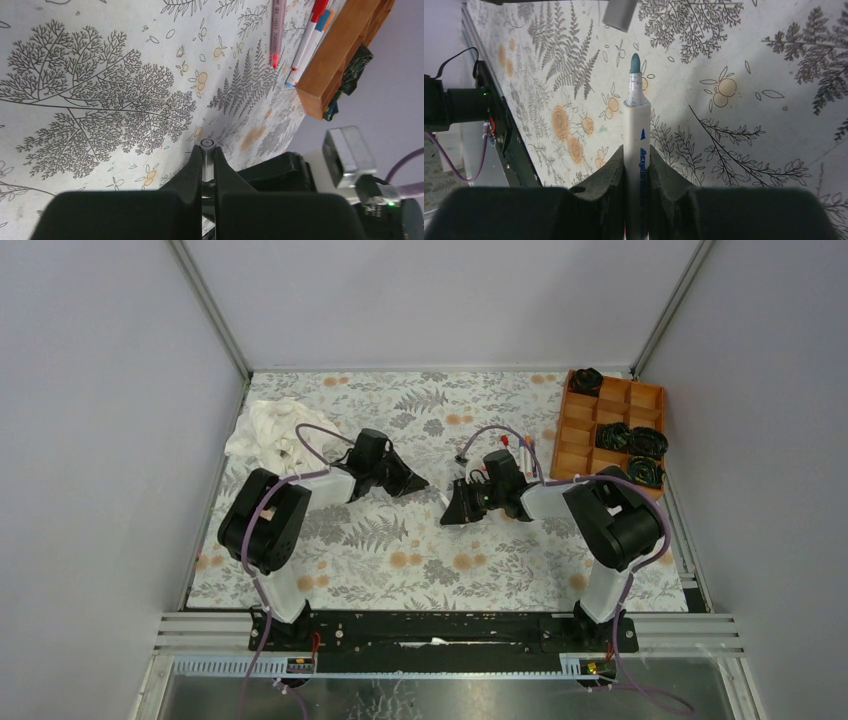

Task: Insert the pens into the pen caps
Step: Insert the pen cap onto the pen.

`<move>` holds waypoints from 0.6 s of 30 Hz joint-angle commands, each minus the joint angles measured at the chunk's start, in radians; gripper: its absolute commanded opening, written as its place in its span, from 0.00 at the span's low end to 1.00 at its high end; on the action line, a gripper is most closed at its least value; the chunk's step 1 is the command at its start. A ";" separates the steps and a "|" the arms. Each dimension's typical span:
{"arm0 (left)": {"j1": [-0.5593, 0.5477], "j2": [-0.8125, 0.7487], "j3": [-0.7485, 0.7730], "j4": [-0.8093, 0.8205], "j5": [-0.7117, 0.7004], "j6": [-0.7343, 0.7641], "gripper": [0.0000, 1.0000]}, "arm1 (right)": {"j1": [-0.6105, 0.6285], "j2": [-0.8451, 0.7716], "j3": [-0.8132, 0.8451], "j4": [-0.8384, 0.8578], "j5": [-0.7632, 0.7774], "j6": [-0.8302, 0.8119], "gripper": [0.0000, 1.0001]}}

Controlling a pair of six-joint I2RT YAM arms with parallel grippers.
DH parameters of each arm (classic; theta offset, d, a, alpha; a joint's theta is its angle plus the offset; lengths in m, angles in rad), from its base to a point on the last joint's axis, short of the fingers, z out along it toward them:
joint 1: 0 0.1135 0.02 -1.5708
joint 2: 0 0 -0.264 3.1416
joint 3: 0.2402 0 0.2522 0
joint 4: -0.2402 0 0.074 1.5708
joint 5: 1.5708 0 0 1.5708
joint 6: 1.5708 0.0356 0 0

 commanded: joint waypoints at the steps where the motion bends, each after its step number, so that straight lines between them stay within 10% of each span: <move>1: 0.004 -0.019 -0.035 0.132 0.004 -0.065 0.00 | 0.039 0.029 0.034 -0.014 0.075 0.058 0.00; 18: 0.003 0.034 -0.028 0.119 -0.005 -0.032 0.00 | 0.054 0.059 0.053 -0.019 0.035 0.067 0.00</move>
